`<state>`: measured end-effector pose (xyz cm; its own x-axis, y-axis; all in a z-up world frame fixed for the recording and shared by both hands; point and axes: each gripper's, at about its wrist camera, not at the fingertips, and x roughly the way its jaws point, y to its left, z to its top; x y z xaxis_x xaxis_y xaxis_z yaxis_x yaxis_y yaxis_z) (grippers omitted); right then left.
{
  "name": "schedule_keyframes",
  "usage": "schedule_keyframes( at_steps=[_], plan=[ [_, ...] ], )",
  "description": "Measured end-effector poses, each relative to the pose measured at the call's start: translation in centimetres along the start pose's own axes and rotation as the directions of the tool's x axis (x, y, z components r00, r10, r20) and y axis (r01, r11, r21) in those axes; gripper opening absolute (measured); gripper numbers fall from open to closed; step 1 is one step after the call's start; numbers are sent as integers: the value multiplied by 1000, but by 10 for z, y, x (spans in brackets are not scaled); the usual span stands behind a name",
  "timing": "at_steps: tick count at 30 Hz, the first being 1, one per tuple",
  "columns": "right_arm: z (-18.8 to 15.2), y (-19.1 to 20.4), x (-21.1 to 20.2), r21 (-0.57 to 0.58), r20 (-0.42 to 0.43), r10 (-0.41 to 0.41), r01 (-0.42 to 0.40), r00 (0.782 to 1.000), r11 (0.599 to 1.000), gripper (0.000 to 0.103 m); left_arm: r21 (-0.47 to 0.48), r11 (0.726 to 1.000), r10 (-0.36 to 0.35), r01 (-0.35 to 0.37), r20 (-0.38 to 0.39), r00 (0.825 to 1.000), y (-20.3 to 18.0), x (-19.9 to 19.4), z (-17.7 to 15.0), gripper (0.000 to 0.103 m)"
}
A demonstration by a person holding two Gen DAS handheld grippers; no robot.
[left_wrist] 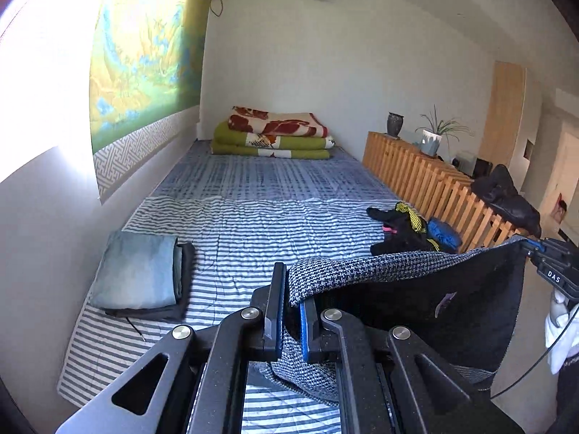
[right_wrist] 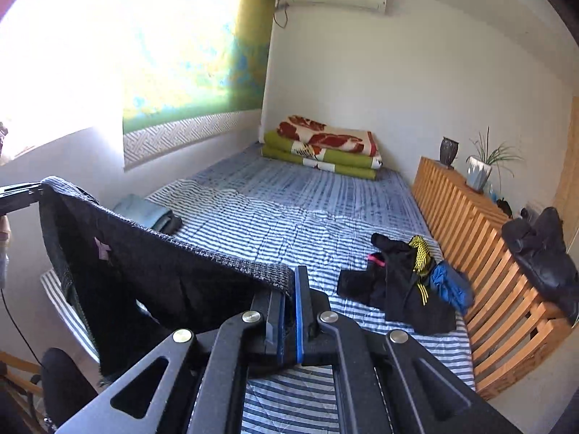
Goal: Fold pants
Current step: 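Grasp the shorts waistband with the left gripper while the right gripper holds another edge, then lift the shorts with both grippers and shake them open in the air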
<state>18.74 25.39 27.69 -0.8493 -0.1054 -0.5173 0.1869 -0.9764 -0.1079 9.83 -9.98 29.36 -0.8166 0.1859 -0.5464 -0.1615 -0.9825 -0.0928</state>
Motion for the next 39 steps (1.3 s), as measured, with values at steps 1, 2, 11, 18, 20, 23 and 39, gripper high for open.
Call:
schedule_keyframes(
  at_steps=[1, 2, 11, 18, 20, 23, 39],
  plan=[
    [-1, 0, 9, 0, -26, 3, -3, 1000, 1000, 4, 4, 1000, 6, -6, -29, 1000, 2, 13, -1, 6],
    [-4, -1, 21, 6, -57, 1, 0, 998, 1000, 4, 11, 1000, 11, -10, -75, 997, 4, 33, -5, 6],
    [-114, -37, 263, 194, -528, 28, 89, 849, 977, 4, -229, 970, -70, -83, -588, 806, 56, 305, -115, 36],
    [-138, -66, 313, 361, -519, 222, -24, 826, 932, 25, -222, 975, -121, -1, -537, 835, 57, 308, -103, 61],
    [-138, -68, 303, 368, -488, 250, -63, 836, 928, 32, -193, 981, -117, 18, -516, 849, 57, 297, -97, 69],
    [-140, -77, 291, 388, -441, 295, -116, 847, 914, 44, -188, 982, -118, 26, -497, 860, 69, 287, -86, 75],
    [-158, -119, 246, 625, -217, 511, -284, 832, 727, 56, 184, 979, 8, 91, -477, 879, -9, 305, -122, 69]
  ],
)
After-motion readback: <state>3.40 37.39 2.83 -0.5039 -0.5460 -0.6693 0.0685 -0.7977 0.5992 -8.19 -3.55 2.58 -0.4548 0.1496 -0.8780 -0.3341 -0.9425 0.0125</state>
